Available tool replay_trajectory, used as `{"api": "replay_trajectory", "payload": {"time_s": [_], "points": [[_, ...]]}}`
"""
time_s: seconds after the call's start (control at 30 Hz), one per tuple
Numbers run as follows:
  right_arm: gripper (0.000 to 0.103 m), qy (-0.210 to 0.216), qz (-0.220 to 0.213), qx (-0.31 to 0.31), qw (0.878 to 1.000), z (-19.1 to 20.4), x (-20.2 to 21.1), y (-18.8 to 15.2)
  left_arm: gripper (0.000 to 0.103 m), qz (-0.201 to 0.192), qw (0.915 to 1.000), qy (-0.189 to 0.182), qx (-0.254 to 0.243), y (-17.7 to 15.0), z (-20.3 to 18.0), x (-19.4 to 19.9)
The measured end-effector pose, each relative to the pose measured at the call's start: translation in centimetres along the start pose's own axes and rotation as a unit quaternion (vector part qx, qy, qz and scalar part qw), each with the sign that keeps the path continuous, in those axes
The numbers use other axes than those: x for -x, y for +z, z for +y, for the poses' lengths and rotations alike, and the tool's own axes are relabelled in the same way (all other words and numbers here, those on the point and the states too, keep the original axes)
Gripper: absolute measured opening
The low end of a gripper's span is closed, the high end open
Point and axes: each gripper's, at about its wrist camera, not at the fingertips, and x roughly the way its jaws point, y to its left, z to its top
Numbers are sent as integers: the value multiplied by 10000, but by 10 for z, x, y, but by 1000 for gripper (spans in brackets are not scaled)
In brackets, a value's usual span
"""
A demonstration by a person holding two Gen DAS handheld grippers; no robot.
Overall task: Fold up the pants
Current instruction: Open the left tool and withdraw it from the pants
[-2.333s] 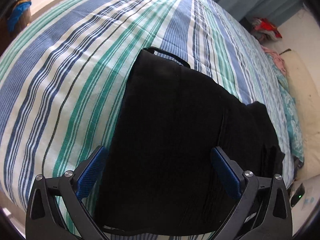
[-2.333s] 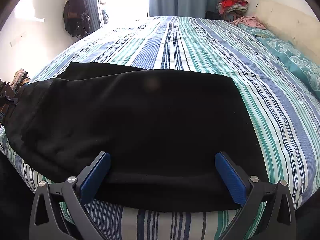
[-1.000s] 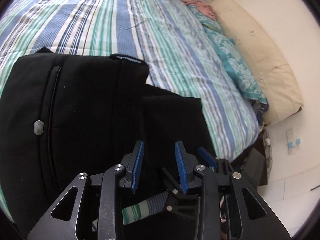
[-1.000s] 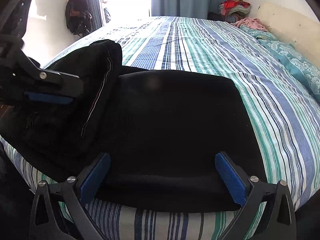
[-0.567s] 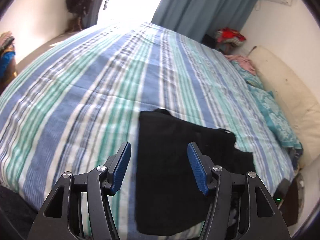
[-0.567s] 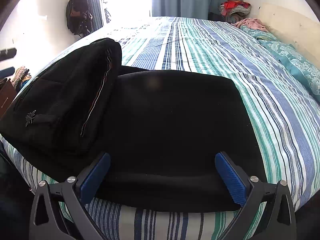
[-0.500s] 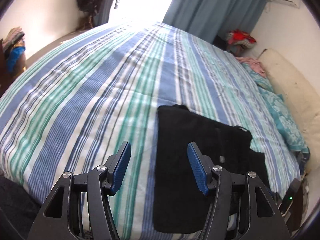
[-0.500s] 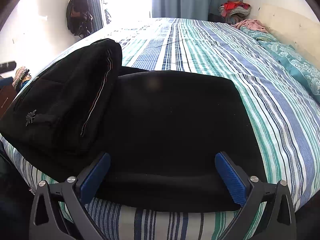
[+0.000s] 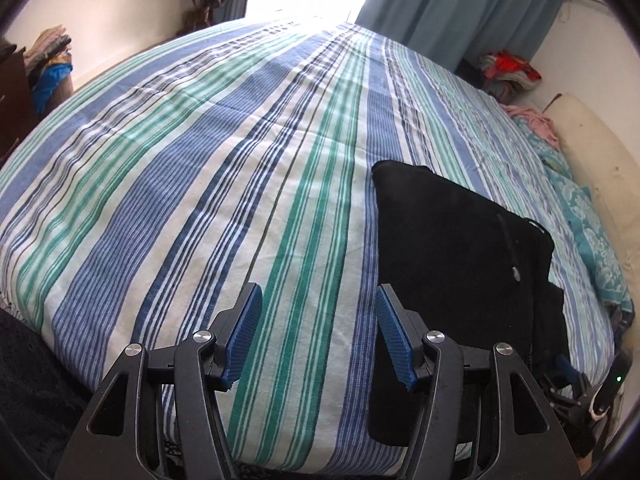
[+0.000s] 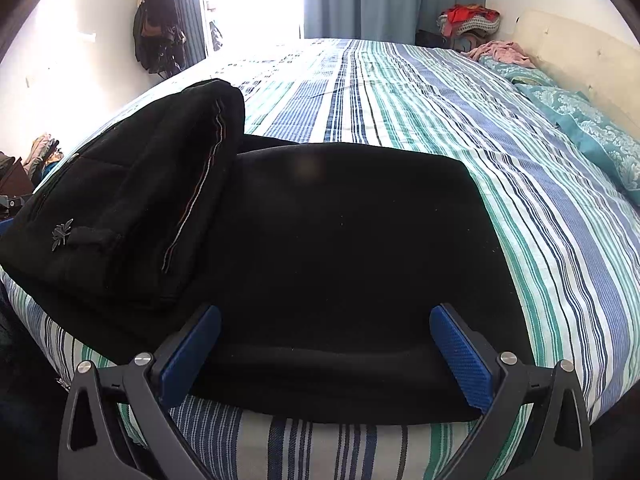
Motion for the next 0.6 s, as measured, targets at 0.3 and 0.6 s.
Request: {"api": "replay_trajectory", "payload": {"time_s": [0.3,0.6], "points": [[103,2,-19,4,10000,1,1,-1,61,-5,9997,-1,261,2,11,3],[103,-7,-71,12,10000,2,3,-1,61,62,9996,34,287,0,12,-1]]}}
